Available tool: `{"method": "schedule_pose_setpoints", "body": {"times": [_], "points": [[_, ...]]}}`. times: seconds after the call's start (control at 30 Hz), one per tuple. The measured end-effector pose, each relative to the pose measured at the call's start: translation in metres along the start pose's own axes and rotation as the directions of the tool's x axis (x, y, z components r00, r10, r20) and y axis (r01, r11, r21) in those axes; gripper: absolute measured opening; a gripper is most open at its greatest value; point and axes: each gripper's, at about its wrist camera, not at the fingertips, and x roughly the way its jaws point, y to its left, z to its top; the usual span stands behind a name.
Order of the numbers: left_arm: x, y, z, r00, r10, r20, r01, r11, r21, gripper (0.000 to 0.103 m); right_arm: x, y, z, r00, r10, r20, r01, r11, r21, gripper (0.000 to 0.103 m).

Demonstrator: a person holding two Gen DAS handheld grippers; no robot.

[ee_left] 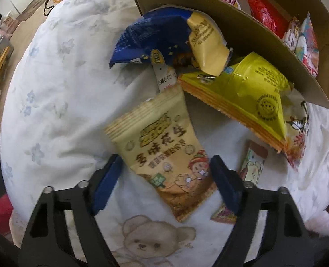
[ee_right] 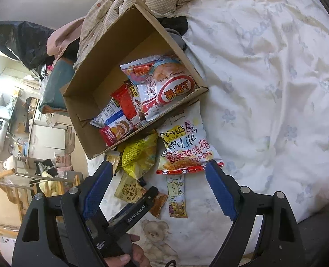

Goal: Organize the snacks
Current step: 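Grasp the yellow peanut packet with the left gripper while the right gripper grasps the white chip bag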

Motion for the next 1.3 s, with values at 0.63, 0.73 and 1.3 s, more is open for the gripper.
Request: {"method": "schedule_pose_setpoints", "body": {"times": [0.63,0.73,1.3], "points": [[-0.062,0.029,0.016,0.993,-0.072,-0.095,0.100,0.937,0.335,0.033,0.043,-0.006,0.009,0.972,-0.215,-0.094,0.210,0.976,-0.058,0.088],[-0.071,0.029,0.019,0.995,-0.087,-0.055,0.101,0.927,0.361,0.033,0.064,-0.002,0.020,0.959,-0.252,-0.127,0.239,0.965,-0.103,0.088],[-0.080,0.037,0.029,0.995,-0.102,0.017,0.091,0.940,0.328,0.033,0.130,0.002,0.020,0.898,-0.409,-0.165,0.361,0.897,-0.257,0.066]]}}
